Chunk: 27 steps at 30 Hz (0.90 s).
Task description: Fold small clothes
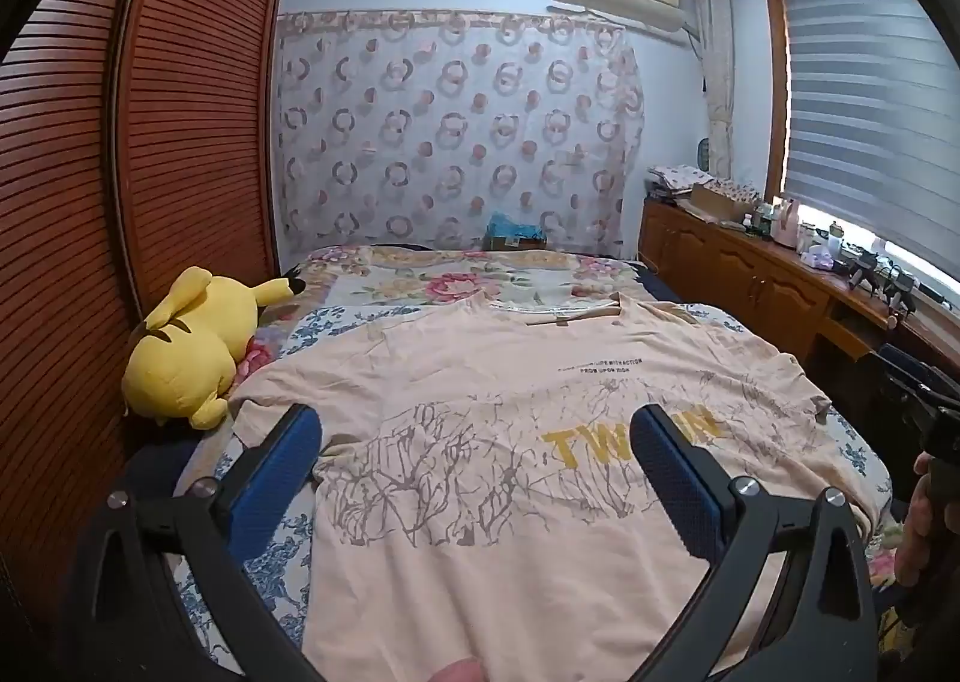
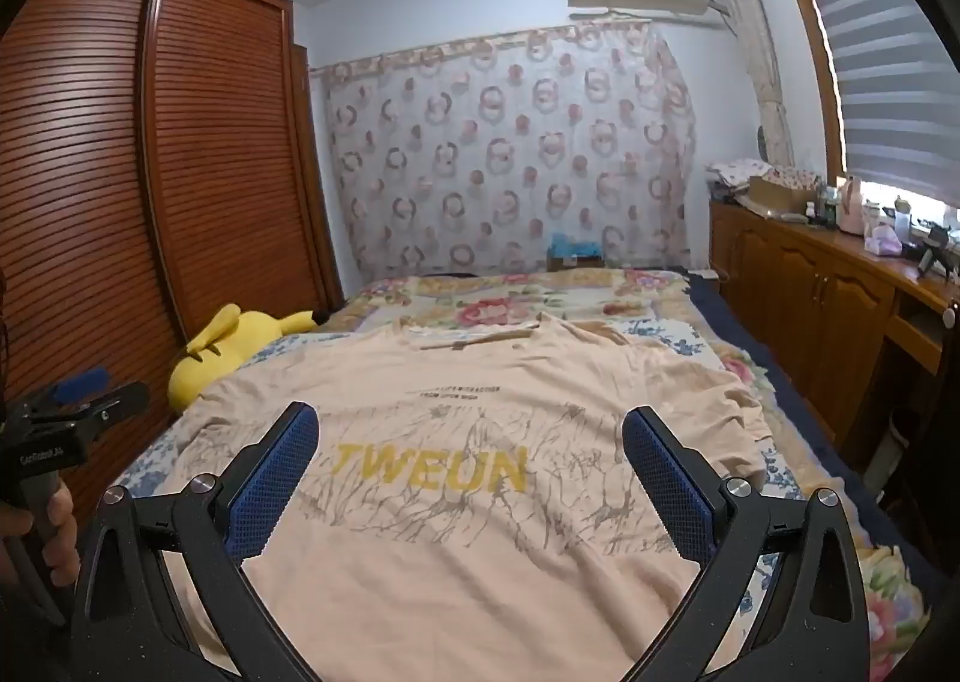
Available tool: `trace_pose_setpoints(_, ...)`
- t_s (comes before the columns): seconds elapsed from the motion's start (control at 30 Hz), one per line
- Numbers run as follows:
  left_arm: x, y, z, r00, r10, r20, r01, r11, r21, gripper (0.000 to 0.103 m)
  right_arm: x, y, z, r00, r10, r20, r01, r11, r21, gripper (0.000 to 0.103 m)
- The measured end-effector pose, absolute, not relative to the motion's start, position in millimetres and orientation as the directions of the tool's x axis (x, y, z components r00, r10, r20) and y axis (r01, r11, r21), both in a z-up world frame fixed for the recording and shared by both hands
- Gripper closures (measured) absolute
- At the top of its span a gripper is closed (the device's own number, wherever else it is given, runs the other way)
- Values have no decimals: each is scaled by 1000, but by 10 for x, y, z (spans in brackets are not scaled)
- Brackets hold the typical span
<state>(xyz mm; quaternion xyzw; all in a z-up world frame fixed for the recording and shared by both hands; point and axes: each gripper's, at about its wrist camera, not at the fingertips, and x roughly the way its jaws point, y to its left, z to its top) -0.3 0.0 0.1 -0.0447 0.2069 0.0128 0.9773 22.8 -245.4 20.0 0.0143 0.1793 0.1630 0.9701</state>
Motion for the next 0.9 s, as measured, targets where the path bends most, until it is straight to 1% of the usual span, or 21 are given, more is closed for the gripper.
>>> trace_pose_setpoints(0.57, 61, 32, 82, 913, 14, -408, -47, 996, -71, 0, 206, -2418, 210, 881, 323, -346, -314, 946, 82, 0)
trace_pose_setpoints(0.9, 0, 40, 8, 913, 6, -408, -36, 997, -66, 0, 207, -2415, 209, 881, 324, -345, -315, 945, 82, 0)
